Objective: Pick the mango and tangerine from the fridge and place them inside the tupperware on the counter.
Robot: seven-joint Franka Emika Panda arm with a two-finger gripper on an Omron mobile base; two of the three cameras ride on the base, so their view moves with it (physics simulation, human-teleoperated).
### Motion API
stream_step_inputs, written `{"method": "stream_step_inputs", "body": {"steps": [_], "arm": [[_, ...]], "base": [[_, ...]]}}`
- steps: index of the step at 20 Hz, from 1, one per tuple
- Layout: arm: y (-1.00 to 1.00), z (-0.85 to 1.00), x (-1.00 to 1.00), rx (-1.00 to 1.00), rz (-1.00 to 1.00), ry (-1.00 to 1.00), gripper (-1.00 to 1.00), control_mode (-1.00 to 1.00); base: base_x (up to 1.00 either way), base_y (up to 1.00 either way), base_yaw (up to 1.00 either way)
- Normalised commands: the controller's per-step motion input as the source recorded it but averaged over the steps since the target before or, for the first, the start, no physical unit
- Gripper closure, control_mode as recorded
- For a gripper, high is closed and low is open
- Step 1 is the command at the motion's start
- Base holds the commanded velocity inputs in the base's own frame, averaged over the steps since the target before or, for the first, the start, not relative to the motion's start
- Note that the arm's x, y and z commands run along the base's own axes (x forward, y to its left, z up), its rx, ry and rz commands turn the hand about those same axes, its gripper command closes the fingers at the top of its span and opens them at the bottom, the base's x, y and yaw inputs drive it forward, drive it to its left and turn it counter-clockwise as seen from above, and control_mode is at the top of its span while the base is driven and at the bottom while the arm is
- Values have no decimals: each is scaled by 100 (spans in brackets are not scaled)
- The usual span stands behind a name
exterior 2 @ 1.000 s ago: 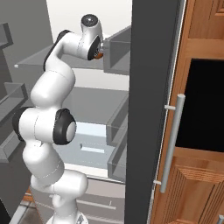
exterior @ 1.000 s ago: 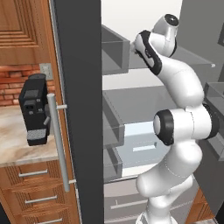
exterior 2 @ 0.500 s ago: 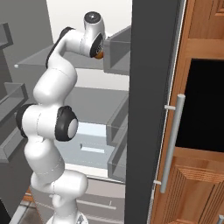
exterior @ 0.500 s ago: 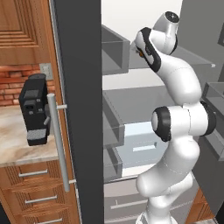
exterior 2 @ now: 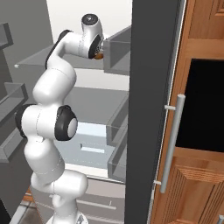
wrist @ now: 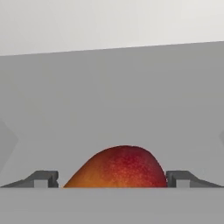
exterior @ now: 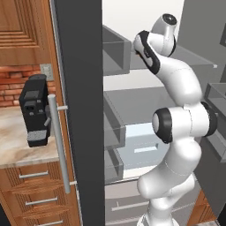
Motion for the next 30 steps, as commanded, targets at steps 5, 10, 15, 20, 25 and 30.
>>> {"method": "stream_step_inputs", "body": {"steps": [5, 10, 15, 20, 25, 30], "arm": [[0, -42, 27, 0, -1, 0, 100, -100], [0, -8, -4, 0, 0, -2, 100, -100], [0, -44, -91, 0, 0, -15, 100, -100], [0, -36, -100, 0, 0, -16, 100, -100], [0, 2, -100, 0, 0, -2, 100, -100], [-3, 41, -100, 0, 0, 19, 100, -100]], "base": [[0, 0, 0], [0, 0, 0], [0, 0, 0], [0, 0, 0], [0, 0, 0], [0, 0, 0]]}}
